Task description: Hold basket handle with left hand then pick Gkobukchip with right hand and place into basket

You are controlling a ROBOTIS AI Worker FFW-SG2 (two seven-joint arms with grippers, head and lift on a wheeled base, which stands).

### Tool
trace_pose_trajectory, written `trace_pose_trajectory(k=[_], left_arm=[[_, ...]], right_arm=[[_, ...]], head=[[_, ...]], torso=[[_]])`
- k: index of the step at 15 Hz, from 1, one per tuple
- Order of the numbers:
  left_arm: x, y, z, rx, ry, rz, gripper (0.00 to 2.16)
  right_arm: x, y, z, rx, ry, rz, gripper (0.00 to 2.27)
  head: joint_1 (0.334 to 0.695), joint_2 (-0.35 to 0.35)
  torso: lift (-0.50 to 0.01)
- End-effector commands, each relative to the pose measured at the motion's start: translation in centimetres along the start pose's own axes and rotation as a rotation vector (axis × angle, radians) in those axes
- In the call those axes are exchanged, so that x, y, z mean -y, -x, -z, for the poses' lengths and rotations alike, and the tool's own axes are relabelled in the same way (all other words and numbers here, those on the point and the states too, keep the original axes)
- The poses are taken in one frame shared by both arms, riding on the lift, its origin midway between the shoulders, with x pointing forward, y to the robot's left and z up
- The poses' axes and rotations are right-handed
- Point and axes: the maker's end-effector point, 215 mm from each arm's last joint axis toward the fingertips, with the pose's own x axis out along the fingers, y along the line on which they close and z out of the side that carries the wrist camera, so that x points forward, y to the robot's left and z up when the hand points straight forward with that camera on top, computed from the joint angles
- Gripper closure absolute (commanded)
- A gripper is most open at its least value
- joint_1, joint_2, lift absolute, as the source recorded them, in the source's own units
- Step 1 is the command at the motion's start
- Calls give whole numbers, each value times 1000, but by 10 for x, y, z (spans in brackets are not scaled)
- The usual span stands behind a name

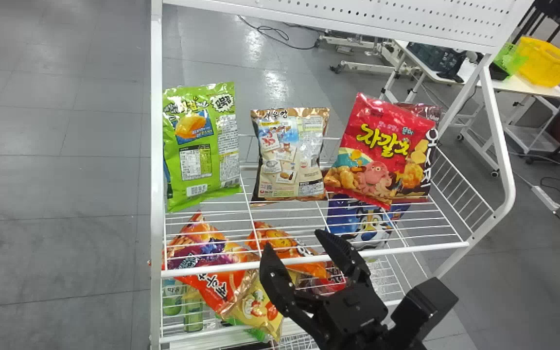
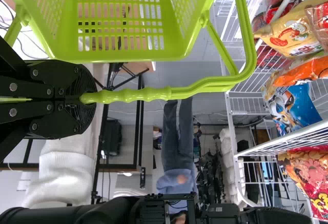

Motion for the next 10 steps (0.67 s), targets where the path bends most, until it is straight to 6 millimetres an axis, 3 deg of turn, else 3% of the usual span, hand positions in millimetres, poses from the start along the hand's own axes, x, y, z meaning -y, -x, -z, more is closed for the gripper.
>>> trace_pose_trajectory(k=[1,8,10], left_arm=[[1,-1,0,1,1,3,1966],[2,-1,-1,1,0,4,1963],[1,-1,-1,1,0,2,1966]], right_arm=[[1,0,-2,7,1,2,93],[4,-3,-6,25,-5,12,93],[4,-13,-3,9,-7,13,97]], head=[[695,-350],[695,-350],[695,-350]], torso=[[-32],[-32],[-32]])
